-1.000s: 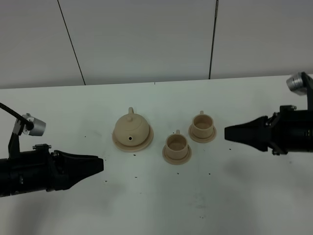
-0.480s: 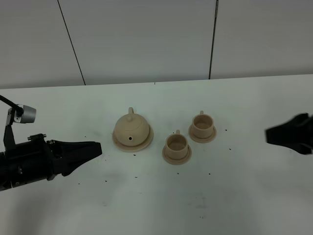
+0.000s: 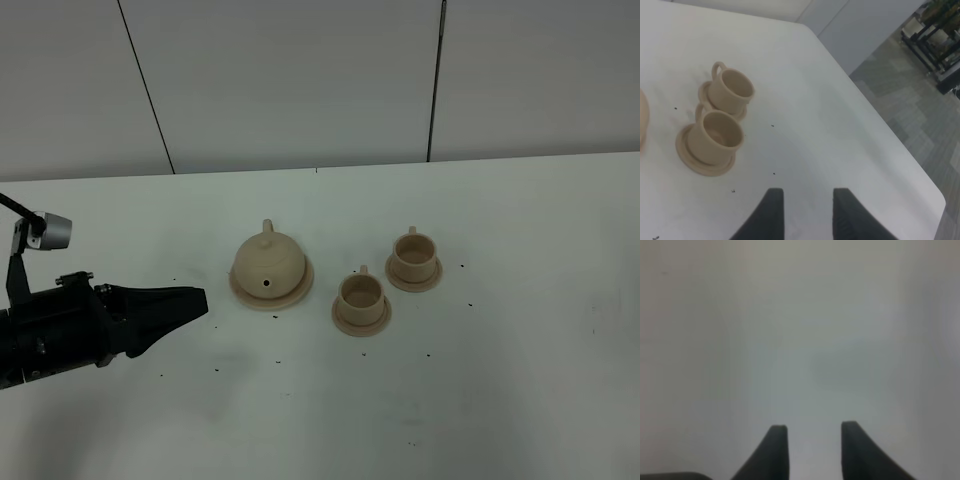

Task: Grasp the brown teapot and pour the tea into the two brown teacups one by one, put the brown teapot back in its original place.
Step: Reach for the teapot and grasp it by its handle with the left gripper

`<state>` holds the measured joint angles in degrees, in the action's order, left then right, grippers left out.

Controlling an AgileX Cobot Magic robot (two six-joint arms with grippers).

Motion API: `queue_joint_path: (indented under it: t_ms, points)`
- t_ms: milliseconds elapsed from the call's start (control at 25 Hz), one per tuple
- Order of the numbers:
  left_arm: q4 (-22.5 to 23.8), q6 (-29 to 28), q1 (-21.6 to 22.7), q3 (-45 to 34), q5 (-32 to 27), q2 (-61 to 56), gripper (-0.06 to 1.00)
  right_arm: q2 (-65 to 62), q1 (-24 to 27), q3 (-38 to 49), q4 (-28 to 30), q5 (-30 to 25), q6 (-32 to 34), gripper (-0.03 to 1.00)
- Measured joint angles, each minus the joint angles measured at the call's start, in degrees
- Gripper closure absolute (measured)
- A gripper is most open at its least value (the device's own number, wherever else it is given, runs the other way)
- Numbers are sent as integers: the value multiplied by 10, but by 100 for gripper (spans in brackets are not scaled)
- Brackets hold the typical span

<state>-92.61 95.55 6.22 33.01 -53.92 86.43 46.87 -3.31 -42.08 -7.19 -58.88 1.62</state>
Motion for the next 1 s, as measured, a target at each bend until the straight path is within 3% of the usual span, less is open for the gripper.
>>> queue_joint_path:
  t_ms: [400, 760, 1000]
  points:
    - [-1, 0, 0, 0, -1, 0, 64, -210, 0, 122, 8, 26, -16, 72]
    - [-1, 0, 0, 0, -1, 0, 64, -332, 0, 127, -2, 37, -44, 72]
    - [-1, 0, 0, 0, -2, 0, 64, -344, 0, 131, -18, 1, -64, 72]
